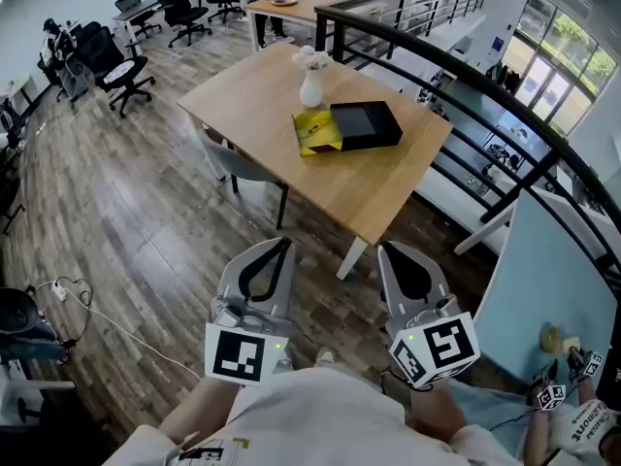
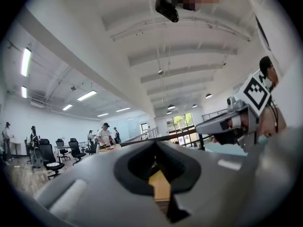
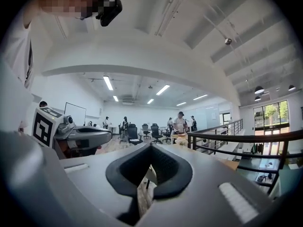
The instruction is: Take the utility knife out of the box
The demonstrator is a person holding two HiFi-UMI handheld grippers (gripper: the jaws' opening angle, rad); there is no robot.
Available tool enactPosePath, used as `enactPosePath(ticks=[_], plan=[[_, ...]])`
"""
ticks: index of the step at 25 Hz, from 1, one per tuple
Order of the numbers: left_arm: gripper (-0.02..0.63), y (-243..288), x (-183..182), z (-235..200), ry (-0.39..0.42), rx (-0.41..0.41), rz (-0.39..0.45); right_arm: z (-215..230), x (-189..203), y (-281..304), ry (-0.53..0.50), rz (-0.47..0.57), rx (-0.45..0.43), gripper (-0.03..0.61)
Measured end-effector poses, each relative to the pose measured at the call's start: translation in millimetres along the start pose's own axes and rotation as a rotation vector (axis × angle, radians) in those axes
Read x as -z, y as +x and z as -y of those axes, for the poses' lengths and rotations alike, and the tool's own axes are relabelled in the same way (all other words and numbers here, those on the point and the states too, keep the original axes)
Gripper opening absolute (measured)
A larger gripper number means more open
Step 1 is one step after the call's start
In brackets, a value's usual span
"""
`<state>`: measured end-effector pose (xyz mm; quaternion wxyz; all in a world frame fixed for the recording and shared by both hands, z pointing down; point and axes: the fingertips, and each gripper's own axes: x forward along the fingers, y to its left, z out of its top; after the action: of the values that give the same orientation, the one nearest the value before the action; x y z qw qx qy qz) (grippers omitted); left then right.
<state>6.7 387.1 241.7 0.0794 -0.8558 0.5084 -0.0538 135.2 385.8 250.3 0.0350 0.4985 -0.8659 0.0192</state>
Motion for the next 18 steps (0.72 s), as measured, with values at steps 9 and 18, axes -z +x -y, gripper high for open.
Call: enactPosePath(ticks=[9, 18], plan=[[0.002, 2.7, 14.6, 30.3, 0.023, -0.021, -0.063, 15.0, 7.5, -7.2, -0.019, -0.007, -0.06, 0.0], [0.002, 9.6, 12.7, 50.4, 0.084, -0.066, -0.074, 33.6, 14.2, -13.8, -0.103, -0.018, -0.063, 0.001]])
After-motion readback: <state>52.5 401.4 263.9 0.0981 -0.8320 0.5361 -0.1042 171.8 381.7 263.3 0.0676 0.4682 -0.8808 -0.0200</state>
